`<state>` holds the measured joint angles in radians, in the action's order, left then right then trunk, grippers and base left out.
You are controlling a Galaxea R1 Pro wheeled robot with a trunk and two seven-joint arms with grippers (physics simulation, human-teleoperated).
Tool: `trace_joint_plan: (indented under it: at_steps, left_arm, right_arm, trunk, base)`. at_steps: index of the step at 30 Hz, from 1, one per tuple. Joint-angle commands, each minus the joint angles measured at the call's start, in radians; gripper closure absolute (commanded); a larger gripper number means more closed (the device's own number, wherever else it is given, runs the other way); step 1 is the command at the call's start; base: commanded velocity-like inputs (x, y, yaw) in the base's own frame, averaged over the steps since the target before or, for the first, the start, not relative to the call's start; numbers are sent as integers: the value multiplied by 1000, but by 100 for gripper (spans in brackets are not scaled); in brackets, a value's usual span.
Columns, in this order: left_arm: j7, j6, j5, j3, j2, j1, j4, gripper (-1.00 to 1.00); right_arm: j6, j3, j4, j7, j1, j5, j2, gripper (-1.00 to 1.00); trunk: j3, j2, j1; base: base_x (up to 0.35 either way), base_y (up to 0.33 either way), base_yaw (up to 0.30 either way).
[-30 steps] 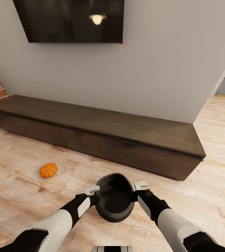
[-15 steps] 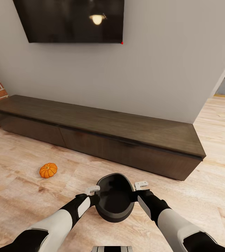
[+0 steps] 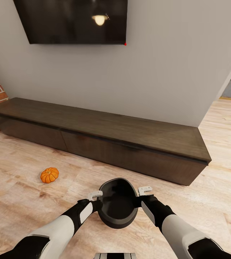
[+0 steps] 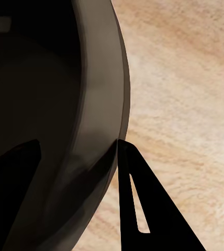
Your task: Place each of the two pumpkins and all three candles from the living room inside a cabinet in the living room (use any cabinet), then make sure every cabinet is closed, and position the cauldron so it is next to a table in the living room.
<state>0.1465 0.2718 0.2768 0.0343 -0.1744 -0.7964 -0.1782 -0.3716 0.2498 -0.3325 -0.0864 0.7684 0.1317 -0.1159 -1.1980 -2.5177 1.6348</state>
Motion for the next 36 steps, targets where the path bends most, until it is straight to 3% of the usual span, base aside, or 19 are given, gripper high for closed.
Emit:
trace_joint_plan:
  at_steps: [1,36]
  left_arm:
    - [7,6,5,6,0,0,-2,100]
    - [-25,7,5,9,0,0,-1,100]
  right_arm:
    - [-6,6,-2,-9,0,2,1,100]
    - [-6,6,-2,-8,0,3,1,100]
  trunk:
    - [-1,0,0]
    - [-1,0,0]
  base:
    - [0,0,0]
    - [0,0,0]
